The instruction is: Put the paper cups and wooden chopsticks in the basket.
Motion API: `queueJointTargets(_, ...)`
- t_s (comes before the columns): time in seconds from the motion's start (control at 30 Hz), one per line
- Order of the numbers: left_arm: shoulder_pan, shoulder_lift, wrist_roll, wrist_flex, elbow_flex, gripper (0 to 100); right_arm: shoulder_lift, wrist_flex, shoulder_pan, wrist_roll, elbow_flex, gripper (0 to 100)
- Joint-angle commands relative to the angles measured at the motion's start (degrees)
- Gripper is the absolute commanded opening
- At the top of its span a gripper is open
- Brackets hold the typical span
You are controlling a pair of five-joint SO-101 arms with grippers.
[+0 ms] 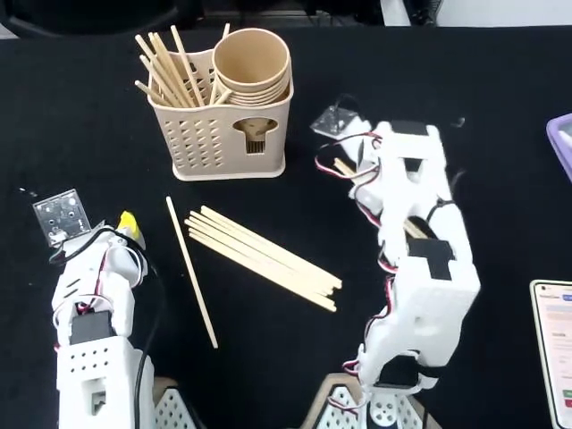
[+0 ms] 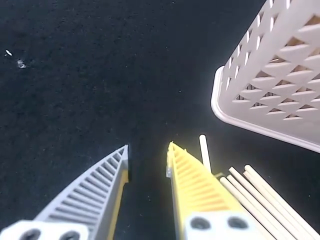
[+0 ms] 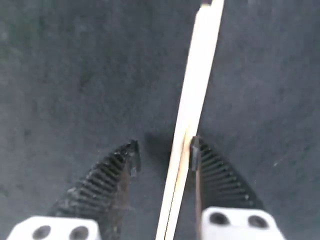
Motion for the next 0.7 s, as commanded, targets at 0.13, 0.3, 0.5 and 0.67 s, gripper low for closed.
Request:
queueJointTargets(0.13,0.31,-0.88,-0.44,-1.41,-0.48,13,-0.31,-3.25,-1.05,-2.64,-4.44,18.3)
queueJointTargets(0.3,0.31,-0.88,-0.44,-1.41,-0.48,13,-0.22,-3.69,-0.88,-2.55,-4.35,18.3)
queueJointTargets(0.5,0.31,-0.88,-0.44,-1.41,-0.4,13,3.21,-5.36,-1.05,-2.55,-5.23,18.3)
queueJointTargets(0.67,0.22,-0.88,-0.44,-1.41,-0.4,13,8.92,-8.26,-0.18,-2.46,-6.99,18.1)
